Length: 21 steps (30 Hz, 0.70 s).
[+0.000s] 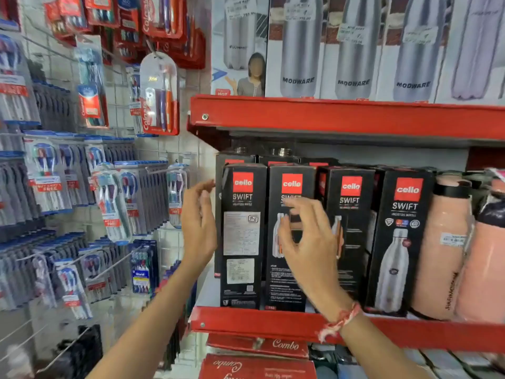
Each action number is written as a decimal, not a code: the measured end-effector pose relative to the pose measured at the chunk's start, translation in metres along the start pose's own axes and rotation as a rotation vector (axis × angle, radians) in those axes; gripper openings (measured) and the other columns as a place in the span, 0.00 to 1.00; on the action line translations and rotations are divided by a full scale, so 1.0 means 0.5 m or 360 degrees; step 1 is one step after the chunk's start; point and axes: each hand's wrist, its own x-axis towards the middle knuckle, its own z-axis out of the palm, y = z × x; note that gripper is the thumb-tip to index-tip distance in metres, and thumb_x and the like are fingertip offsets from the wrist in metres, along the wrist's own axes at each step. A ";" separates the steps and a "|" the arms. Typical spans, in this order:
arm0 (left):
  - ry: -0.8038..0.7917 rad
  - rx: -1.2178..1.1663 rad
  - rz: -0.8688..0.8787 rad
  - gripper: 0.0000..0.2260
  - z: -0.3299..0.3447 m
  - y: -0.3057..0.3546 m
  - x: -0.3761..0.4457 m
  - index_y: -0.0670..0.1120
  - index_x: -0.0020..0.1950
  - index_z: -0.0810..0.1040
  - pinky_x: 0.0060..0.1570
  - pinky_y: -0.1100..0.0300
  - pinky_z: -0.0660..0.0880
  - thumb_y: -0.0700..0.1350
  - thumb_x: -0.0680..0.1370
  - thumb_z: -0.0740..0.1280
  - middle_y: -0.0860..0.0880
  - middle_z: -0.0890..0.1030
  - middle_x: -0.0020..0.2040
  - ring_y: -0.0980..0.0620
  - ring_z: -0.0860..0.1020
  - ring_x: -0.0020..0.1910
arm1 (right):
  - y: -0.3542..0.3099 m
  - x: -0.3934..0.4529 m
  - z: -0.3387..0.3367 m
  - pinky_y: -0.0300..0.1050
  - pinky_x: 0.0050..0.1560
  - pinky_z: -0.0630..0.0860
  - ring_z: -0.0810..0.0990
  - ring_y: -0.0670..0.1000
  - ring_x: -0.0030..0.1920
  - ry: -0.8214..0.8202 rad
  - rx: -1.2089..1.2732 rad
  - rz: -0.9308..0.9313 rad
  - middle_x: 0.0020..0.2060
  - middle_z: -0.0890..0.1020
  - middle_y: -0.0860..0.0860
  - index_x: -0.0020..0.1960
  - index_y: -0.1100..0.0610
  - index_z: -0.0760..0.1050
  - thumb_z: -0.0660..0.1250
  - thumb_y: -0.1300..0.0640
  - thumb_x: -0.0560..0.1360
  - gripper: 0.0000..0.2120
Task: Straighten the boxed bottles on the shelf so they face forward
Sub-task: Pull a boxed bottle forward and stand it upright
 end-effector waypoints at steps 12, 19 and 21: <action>-0.0771 -0.0302 -0.1244 0.19 0.010 -0.134 -0.048 0.51 0.62 0.76 0.43 0.59 0.74 0.57 0.81 0.53 0.54 0.84 0.51 0.58 0.81 0.48 | -0.065 -0.139 0.206 0.55 0.75 0.56 0.52 0.63 0.74 -0.0683 -0.0154 0.0680 0.76 0.45 0.63 0.76 0.62 0.38 0.63 0.44 0.76 0.45; -0.0811 -0.0338 -0.0912 0.13 -0.068 -0.071 -0.025 0.55 0.60 0.73 0.44 0.62 0.78 0.56 0.78 0.59 0.54 0.85 0.53 0.55 0.83 0.51 | -0.063 -0.088 0.197 0.50 0.72 0.58 0.56 0.62 0.73 -0.0556 -0.0091 0.0504 0.74 0.52 0.63 0.76 0.58 0.35 0.70 0.47 0.72 0.51; -0.0819 -0.0389 -0.0763 0.08 -0.095 -0.035 -0.024 0.61 0.56 0.72 0.39 0.64 0.79 0.50 0.79 0.60 0.58 0.86 0.45 0.59 0.83 0.46 | -0.054 -0.065 0.167 0.39 0.70 0.52 0.51 0.54 0.75 -0.0617 0.0071 0.0405 0.75 0.50 0.57 0.73 0.50 0.29 0.71 0.47 0.71 0.53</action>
